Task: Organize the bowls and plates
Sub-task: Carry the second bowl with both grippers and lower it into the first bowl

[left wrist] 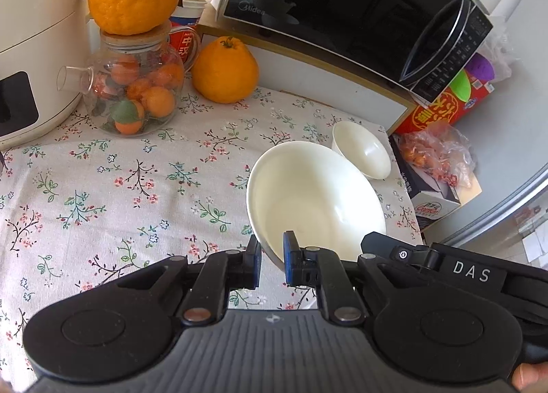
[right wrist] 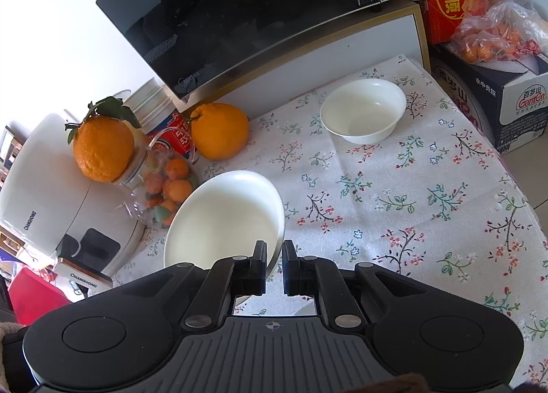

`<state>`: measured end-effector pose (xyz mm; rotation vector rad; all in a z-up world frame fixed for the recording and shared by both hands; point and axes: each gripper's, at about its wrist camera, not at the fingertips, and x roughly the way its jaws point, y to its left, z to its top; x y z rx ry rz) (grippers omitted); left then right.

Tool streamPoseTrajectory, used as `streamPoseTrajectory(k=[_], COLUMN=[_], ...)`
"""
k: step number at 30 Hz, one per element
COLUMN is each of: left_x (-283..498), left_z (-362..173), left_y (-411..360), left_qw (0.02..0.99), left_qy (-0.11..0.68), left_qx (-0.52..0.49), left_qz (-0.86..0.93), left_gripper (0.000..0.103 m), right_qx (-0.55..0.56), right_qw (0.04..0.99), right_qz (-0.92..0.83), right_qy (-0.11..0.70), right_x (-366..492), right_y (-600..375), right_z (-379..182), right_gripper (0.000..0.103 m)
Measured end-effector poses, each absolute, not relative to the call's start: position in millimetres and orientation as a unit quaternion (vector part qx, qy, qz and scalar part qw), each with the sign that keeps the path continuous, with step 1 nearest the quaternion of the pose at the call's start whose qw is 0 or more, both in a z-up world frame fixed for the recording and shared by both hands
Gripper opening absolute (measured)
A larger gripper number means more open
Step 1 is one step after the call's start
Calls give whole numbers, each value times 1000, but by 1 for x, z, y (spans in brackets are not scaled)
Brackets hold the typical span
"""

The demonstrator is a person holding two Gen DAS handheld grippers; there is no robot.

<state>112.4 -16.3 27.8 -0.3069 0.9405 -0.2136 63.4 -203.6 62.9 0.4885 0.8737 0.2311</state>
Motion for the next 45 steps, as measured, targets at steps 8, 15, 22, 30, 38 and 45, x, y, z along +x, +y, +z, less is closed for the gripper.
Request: streamPoseTrajectory(k=[8,15,22,30,38,45], left_x=[93,79,71,61,57,51], left_z=[38,38,35,29,16,11], left_y=[-28,-36,-40,-51,-71,-83], left_qw=[876,875,870,864,859,860], left_qy=[444,447,457,468,483,483], left_qx=[-147,-133,-114,-88,-48,-4], left_qz=[-118,-132,-148,-163,-163,-163], left_gripper=[12,12,12,12,14,19], right_qx=[222,204,185,159,134,118], right_qw=[877,873,865,859,850,845], right_qz=[111,118,126,125,116,110], right_qy=[410,428,450,470,497,509], right_x=[43,29,18,5,4,6], right_y=[-218,-225,-229,-233,-237,-236], right_z=[75,75,72,66,53,47], right_gripper=[10,11,14,15,16,17])
